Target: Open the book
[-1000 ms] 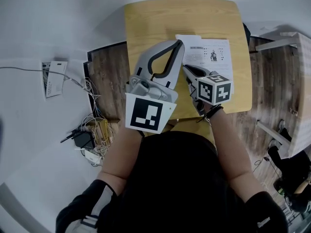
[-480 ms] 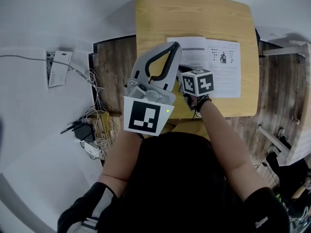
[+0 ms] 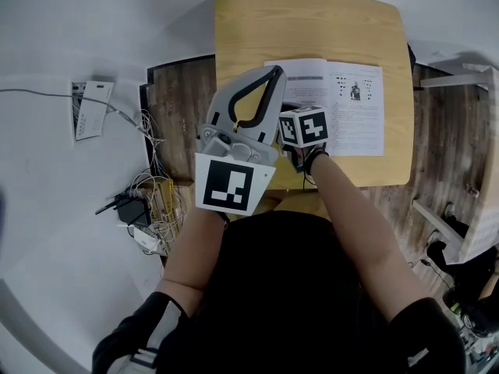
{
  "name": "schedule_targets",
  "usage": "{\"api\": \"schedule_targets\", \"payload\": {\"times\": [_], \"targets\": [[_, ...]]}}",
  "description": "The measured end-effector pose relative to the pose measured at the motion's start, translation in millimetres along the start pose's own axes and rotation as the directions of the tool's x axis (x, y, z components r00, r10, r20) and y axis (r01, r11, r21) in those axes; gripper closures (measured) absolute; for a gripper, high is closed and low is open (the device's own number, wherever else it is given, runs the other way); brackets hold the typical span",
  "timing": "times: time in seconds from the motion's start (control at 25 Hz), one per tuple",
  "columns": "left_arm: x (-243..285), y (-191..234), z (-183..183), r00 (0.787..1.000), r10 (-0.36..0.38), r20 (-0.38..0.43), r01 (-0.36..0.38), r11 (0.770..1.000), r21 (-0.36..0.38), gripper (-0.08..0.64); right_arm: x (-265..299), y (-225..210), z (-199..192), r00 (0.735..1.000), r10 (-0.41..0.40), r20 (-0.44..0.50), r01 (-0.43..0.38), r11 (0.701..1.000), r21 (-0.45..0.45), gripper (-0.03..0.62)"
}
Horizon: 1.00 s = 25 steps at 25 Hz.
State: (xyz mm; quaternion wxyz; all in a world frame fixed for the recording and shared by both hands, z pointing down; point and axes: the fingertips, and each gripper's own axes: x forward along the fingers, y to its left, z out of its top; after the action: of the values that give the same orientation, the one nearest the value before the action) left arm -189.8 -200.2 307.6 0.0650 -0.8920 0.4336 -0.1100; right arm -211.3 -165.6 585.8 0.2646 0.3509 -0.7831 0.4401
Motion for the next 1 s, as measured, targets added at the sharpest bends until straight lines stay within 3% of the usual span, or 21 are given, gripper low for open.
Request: {"api": "schedule_targets", "payload": {"times": [0.2,0.32,0.44,1.0], "targets": [[-3,-1,-1,1.0,-0.005,-0.002,0.005,1.0,0.007,0.549,3,11,-5,1.0,-0.011,-0.027,0.01,0.999,-0.038,0.434],[-5,1,-1,1.0,-0.003,0.003,0.003,1.0,0.011,0.549,5,16,-6,0.999,0.049,-0.022,-0.049,0.999,-0.011,0.375],[-5,2,-2,1.0,0.001,-0.003,-0.001,1.0,0.004,0.549,4,18,-3,0.997,0.075,-0.007,-0.075,0.997,0.006,0.371],[-11,-2,1,1.0,-0.003,0.009,0.003,1.0,0.003,0.549,5,17,-5,1.0,0.025,0.005,-0.025,0.999,-0.042,0.371]]}}
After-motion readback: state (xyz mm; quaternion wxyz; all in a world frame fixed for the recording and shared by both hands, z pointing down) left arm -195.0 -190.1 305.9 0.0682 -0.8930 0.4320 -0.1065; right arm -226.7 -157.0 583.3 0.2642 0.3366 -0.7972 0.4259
